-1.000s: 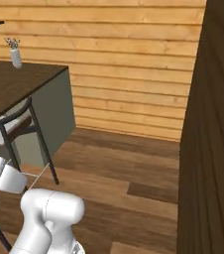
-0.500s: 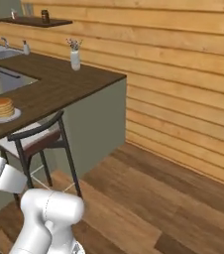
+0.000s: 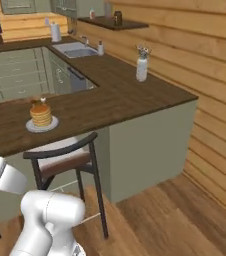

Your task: Take the strawberry from the fridge and place it on top of the pancake, located on the dining counter.

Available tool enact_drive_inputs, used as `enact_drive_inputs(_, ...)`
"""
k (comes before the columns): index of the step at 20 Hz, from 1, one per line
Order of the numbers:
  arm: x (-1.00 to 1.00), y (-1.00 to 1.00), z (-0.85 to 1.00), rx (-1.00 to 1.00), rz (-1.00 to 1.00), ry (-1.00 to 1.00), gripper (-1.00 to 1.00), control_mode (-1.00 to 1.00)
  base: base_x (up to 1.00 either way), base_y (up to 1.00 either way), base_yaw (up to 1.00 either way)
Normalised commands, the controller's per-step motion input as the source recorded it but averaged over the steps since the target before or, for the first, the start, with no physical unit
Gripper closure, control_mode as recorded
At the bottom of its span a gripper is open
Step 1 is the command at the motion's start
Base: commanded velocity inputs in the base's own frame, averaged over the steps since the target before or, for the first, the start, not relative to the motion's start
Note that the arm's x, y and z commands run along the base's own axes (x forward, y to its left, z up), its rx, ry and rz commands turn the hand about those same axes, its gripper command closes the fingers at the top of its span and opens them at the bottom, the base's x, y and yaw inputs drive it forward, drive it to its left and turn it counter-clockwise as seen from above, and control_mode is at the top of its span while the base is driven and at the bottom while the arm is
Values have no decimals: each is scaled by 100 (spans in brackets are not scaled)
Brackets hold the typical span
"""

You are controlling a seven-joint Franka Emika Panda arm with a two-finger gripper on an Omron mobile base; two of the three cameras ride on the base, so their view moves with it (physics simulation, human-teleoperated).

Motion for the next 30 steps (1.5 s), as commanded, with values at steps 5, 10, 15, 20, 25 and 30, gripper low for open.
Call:
enact_drive_inputs(5, 0, 0, 0, 0, 0, 0, 100, 100, 71, 0, 70)
enact_drive_inputs(10, 0, 0, 0, 0, 0, 0, 100, 100, 59, -21, 64)
enact_drive_inputs(15, 0, 0, 0, 0, 0, 0, 100, 100, 39, -54, 61)
enact_drive_inputs(20, 0, 0, 0, 0, 0, 0, 100, 100, 57, -49, 38)
enact_drive_inputs(25, 0, 0, 0, 0, 0, 0, 100, 100, 80, -10, 8)
enact_drive_inputs(30, 49, -5, 20, 0, 5, 3, 100, -100, 28, -2, 3)
